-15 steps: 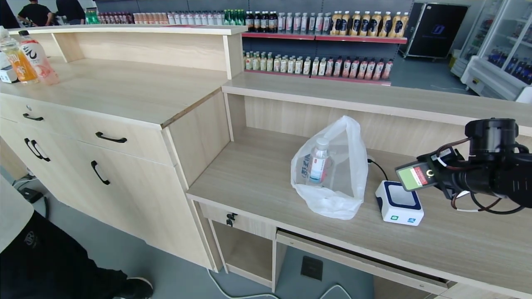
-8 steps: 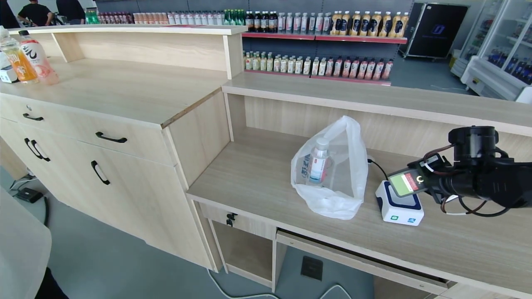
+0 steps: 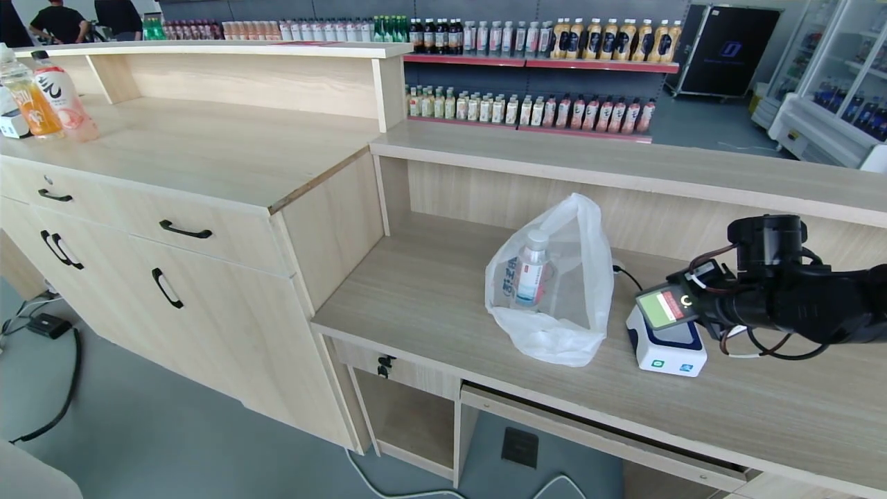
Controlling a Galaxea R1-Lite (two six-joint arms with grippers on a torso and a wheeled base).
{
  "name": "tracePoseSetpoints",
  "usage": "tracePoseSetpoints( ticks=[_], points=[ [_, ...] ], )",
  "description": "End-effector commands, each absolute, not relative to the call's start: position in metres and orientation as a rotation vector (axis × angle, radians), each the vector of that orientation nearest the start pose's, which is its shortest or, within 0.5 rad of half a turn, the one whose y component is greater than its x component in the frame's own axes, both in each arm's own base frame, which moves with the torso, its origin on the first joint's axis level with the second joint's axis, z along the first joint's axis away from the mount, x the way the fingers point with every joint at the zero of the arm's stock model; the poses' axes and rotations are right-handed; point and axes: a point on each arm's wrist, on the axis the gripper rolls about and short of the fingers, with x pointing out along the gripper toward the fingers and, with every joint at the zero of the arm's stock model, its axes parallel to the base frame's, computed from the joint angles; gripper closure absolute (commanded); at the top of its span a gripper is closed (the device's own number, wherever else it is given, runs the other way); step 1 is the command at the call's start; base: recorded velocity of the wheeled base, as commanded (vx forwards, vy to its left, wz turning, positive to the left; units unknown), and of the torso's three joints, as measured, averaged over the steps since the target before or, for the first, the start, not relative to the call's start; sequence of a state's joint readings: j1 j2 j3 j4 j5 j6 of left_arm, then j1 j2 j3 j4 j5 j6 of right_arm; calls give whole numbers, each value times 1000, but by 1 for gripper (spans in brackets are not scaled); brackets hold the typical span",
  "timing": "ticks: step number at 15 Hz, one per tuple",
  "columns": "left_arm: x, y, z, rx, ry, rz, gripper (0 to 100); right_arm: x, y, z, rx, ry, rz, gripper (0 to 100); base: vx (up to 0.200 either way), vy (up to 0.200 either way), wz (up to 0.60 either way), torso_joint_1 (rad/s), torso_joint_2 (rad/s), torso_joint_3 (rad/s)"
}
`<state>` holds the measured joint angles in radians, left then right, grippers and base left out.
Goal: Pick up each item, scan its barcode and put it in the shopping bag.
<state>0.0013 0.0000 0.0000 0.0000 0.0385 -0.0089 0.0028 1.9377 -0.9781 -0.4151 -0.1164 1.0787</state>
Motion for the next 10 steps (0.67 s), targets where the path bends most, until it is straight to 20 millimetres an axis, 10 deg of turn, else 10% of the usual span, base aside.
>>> tracePoseSetpoints(
  ticks=[1,10],
  points=[
    [-23,1,75,-9,0,40,0,360,-2,124,1016,435,-397,100,0,0,0,0,0,0],
    [-23,1,75,-9,0,40,0,363,-1,124,1014,429,-393,100,0,0,0,0,0,0]
  ],
)
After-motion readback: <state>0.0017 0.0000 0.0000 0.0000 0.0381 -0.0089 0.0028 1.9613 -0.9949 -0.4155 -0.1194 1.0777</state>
